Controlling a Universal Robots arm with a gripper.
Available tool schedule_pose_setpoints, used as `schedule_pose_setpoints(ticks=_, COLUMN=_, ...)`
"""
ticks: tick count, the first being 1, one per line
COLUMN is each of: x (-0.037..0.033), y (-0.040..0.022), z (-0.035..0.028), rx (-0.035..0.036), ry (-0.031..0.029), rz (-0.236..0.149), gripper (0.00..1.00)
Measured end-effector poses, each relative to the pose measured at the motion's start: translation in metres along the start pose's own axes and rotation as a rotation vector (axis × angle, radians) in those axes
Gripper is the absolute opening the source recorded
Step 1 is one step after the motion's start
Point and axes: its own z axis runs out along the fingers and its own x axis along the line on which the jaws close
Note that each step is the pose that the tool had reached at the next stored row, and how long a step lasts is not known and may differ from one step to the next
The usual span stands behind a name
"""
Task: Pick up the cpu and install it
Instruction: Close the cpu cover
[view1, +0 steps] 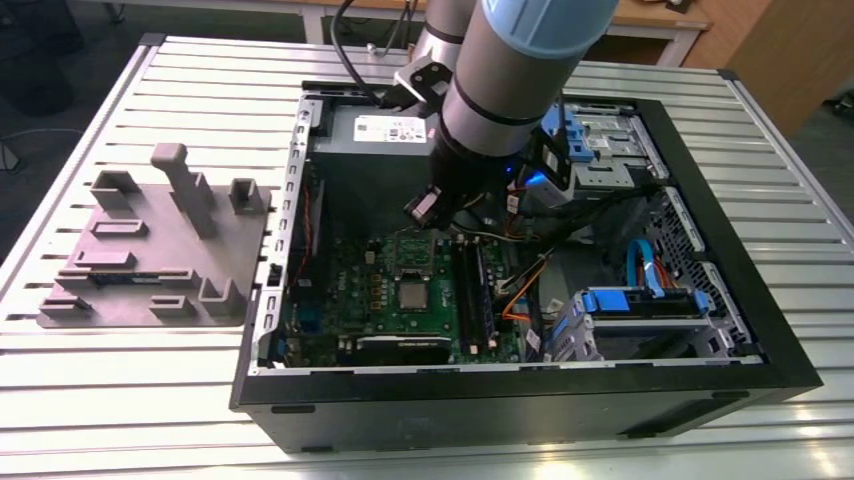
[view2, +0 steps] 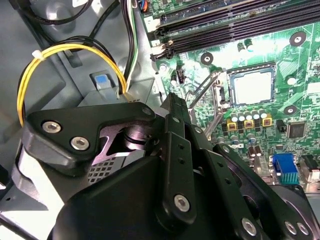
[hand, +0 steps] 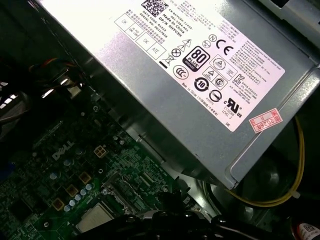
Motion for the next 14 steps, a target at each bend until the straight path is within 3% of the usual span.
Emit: schedule_pose_setpoints(ticks=14, x=-0.0002, y=0.0005, z=-0.0023, rx=-0.0003, ry=0.0006, rz=-0.004, gripper=0.10)
